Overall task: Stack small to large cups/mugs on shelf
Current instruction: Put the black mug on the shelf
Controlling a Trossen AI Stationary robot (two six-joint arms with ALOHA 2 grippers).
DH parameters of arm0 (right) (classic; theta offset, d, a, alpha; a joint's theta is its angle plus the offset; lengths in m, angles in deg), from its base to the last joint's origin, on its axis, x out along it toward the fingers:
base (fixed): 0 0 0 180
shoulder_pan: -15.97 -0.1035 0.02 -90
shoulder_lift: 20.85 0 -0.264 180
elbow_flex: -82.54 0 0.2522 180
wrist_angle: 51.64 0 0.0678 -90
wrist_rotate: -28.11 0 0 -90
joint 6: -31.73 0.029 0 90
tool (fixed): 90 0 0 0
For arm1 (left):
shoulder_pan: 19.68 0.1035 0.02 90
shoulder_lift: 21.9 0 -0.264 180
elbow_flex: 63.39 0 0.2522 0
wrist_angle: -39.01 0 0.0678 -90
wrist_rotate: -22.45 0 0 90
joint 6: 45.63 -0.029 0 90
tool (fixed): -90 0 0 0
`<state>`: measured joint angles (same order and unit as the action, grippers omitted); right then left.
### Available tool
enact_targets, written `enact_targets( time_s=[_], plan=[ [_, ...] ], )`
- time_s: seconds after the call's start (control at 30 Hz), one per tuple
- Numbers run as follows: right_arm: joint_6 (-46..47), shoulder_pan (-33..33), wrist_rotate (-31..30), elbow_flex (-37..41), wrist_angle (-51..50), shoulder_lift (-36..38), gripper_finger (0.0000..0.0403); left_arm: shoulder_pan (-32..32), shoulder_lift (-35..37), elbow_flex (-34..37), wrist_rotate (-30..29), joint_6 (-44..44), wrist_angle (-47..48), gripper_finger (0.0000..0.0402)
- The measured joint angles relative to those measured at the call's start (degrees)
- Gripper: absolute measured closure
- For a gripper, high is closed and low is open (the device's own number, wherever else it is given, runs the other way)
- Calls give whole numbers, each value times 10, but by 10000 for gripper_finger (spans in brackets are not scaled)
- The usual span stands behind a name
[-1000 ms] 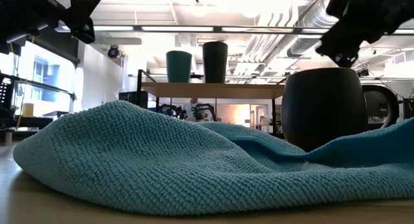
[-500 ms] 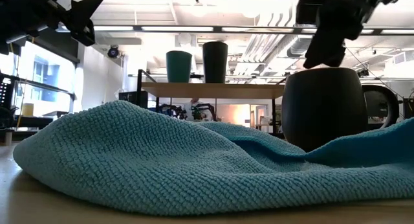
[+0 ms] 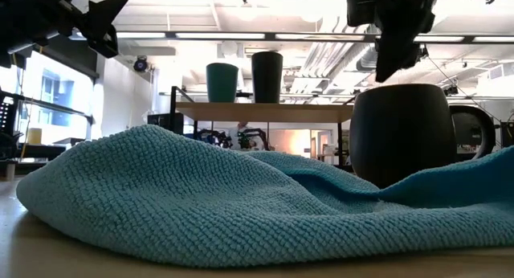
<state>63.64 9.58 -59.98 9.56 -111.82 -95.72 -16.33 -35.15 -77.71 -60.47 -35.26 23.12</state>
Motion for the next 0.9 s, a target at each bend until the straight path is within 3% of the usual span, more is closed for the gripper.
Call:
enact_targets(
  time_s=[0.27,0.63,0.9],
  plan=[
    [-76,0,6,-34,-56,-16,299,0,0,0,0,7,14,190],
    [-396,-24,26,-34,-19,-21,299,0,0,0,0,8,15,190],
    [-516,-27,-3,-34,37,-37,299,0,0,0,0,19,15,190]
  ],
)
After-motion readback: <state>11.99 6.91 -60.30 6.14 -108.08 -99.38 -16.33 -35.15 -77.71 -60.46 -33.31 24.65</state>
